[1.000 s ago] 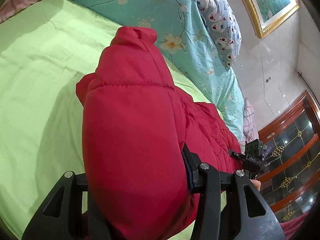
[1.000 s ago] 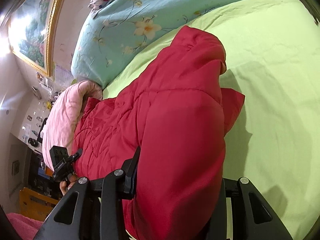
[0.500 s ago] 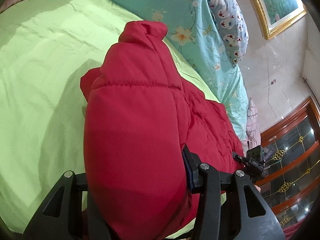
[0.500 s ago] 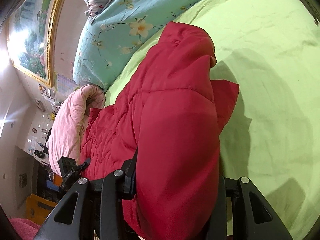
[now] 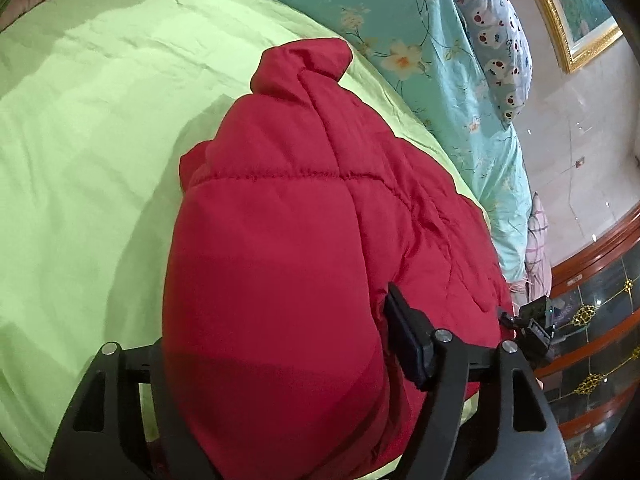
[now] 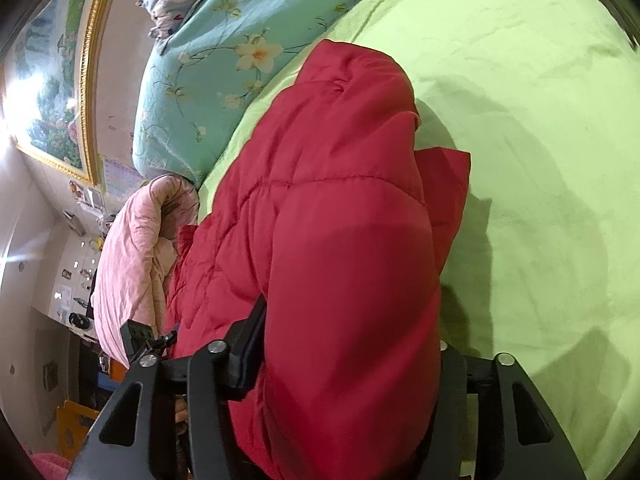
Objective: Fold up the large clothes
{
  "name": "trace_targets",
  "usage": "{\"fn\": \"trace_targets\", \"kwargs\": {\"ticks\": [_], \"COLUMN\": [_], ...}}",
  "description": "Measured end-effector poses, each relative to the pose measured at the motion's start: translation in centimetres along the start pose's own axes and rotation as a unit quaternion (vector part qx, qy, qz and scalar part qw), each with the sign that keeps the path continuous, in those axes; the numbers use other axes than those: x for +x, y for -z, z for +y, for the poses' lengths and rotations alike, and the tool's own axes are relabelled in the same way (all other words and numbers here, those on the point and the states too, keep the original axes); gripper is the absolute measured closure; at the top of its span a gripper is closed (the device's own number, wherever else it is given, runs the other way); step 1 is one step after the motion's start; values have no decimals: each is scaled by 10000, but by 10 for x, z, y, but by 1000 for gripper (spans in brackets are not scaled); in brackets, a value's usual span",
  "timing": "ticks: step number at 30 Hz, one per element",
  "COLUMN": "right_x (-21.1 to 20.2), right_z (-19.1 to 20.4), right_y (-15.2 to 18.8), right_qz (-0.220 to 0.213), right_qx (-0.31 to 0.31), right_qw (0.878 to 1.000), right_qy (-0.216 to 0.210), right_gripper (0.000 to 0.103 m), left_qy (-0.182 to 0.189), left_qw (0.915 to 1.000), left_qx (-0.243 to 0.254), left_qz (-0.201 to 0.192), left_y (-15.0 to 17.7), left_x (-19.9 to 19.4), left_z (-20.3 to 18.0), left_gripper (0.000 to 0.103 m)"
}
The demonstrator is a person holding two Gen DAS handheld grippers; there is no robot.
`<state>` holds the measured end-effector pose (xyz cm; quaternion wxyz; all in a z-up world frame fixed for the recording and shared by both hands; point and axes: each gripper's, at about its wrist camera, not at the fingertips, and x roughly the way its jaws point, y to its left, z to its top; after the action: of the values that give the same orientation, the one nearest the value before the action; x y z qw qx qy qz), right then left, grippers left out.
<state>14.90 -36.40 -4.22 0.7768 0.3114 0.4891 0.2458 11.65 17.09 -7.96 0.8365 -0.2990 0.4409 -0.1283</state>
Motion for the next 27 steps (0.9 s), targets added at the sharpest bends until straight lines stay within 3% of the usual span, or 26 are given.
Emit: {"fn": "trace_targets", "kwargs": {"ticks": [6, 13, 22, 27], "right_x": [2, 2, -8, -19], "right_z": [-3, -3, 3, 14], "right_y": [2, 5, 9, 11], "right_qz": [-9, -44, -186, -366], "right_qx": [28, 68, 119, -54], "right_qw": [10000, 9997, 9982, 9955], "right_qy": [88, 234, 564, 868], "right_gripper": [39, 29, 21, 21], "left_qy": [-438, -576, -1038, -1347], "left_qw": [9989, 9983, 9939, 9877], "left_qx": [157, 27, 158, 186], "left_qz": [-90, -61, -332, -779], "left_y": [0, 0, -1, 0], "left_x": [1, -3, -24, -45], "left_z": [-3, 3, -3, -6], "left_gripper": [13, 5, 4, 4]}}
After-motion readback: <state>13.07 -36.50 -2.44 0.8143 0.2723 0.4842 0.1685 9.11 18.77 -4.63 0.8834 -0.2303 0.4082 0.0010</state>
